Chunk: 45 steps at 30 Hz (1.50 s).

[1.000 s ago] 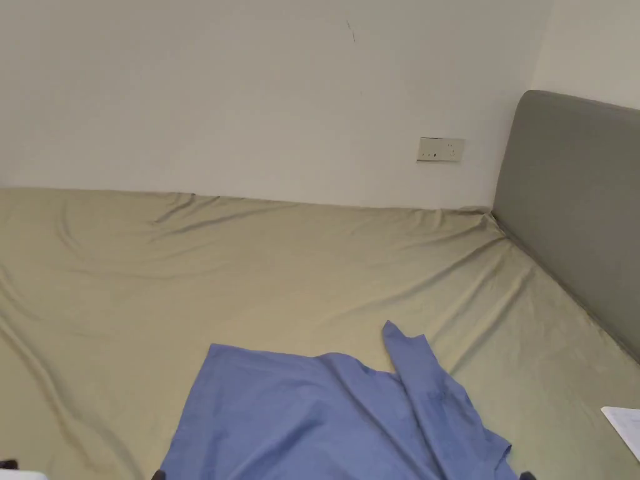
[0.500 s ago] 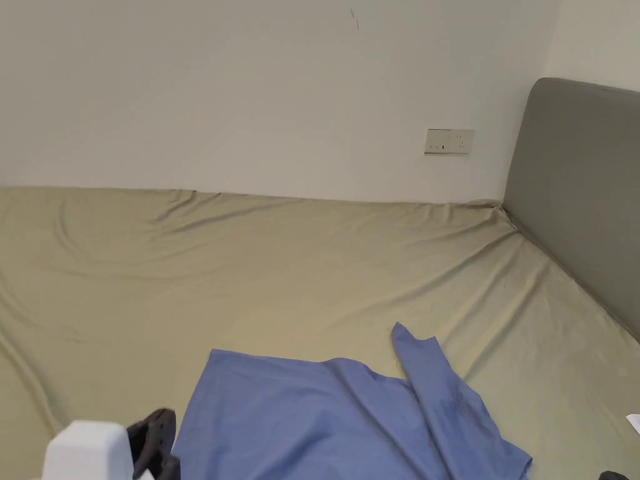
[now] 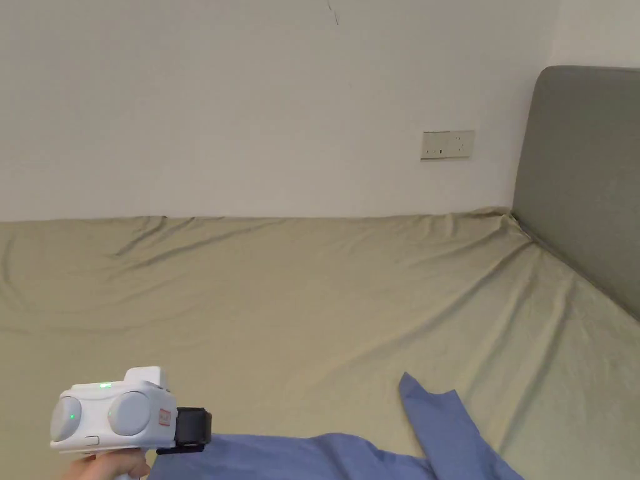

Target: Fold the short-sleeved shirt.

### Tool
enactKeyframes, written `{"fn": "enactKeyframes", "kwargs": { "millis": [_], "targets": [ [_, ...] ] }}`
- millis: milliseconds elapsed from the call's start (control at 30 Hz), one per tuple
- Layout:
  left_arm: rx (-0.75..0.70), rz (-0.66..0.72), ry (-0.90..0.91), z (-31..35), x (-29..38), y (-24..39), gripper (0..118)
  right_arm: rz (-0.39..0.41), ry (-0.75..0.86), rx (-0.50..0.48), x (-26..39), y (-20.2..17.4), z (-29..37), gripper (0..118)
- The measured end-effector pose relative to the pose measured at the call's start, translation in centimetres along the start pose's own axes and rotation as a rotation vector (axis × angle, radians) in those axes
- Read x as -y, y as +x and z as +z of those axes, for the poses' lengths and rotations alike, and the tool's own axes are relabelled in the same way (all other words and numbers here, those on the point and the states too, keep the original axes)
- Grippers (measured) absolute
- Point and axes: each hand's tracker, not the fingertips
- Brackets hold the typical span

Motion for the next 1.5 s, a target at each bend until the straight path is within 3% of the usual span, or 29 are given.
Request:
{"fn": "enactKeyframes", "kwargs": {
  "millis": [100, 167, 233, 267, 300, 333, 400, 433, 467, 567, 600, 700, 733, 800, 867, 900, 933, 967, 1000, 1067, 1300, 1500],
  "targets": [
    [0.032, 0.053, -0.069, -3.3, -0.1, -0.3, 99, 0.015, -0.042, 0.015, 0.8, 0.7, -2.0, 3],
    [0.041, 0.057, -0.084, -3.9, 0.4, -0.2, 77, 0.024, -0.069, 0.015, 1.2, 1.1, -3.4, 3],
    [0.009, -0.022, -0.025, -3.3, 0.7, 0.3, 74, 0.021, -0.102, 0.004, 1.1, 1.4, -5.0, 4],
    [0.011, -0.066, -0.022, -3.0, 1.0, 0.7, 63, 0.019, -0.107, 0.002, 0.9, 1.5, -5.8, 9],
    [0.035, -0.089, -0.007, -2.5, 1.1, 0.9, 39, 0.015, -0.124, -0.013, 0.3, 1.6, -7.1, 21],
    [0.052, -0.095, -0.011, -2.0, 1.2, 1.1, 1, 0.015, -0.161, -0.033, -0.2, 1.8, -8.7, 55],
    [0.057, -0.078, 0.0, -0.6, 1.7, 1.7, 1, -0.026, -0.171, -0.063, -1.0, 2.1, -12.2, 114],
    [0.082, -0.102, 0.034, 0.0, 1.9, 1.8, 1, -0.038, -0.21, -0.083, -1.5, 2.3, -14.2, 118],
    [0.092, -0.124, 0.061, 0.7, 2.1, 1.8, 1, -0.059, -0.244, -0.137, -2.1, 2.3, -16.4, 118],
    [0.103, -0.153, 0.073, 2.4, 2.7, 2.1, 1, -0.009, -0.392, -0.087, -2.9, 2.3, -23.8, 118],
    [0.109, -0.158, 0.078, 2.8, 2.9, 2.0, 1, 0.002, -0.414, -0.066, -2.9, 0.0, -23.6, 116],
    [0.111, -0.177, 0.087, 3.5, 3.4, 2.0, 1, 0.004, -0.497, -0.043, -2.3, -0.5, -28.3, 99],
    [0.113, -0.176, 0.087, 3.7, 3.4, 2.0, 1, 0.006, -0.54, -0.043, -2.0, -0.6, -29.5, 86],
    [0.125, -0.172, 0.081, 3.9, 3.9, 2.0, 1, 0.01, -0.612, -0.037, -1.4, -1.2, -31.0, 82],
    [0.13, -0.174, 0.079, 4.0, 4.2, 2.1, 1, 0.007, -0.648, -0.066, -0.5, -1.6, -31.2, 63],
    [0.128, -0.181, 0.076, 4.0, 4.4, 2.2, 1, 0.064, -0.588, -0.018, -0.6, -2.0, -30.5, 57],
    [0.126, -0.186, 0.073, 4.2, 4.7, 2.3, 1, 0.064, -0.594, -0.037, -1.0, -2.2, -30.1, 54],
    [0.128, -0.186, 0.074, 4.4, 4.9, 2.3, 1, 0.049, -0.596, -0.049, -1.1, -2.1, -29.9, 36],
    [0.131, -0.183, 0.077, 4.8, 5.1, 2.3, 1, -0.014, -0.577, -0.071, -1.1, -1.9, -29.2, 6],
    [0.141, -0.162, 0.09, 5.9, 5.5, 2.1, 1, 0.0, -0.562, -0.064, -1.4, -1.8, -27.9, 5],
    [0.074, -0.162, 0.328, 15.5, 8.3, -0.5, 1, -0.114, -0.167, -0.112, -5.6, 0.9, -15.1, 4],
    [0.125, 0.024, 0.51, 27.7, 14.3, -4.4, 1, -0.193, 0.088, -0.129, -8.3, 2.6, 0.2, 4]
  ]
}}
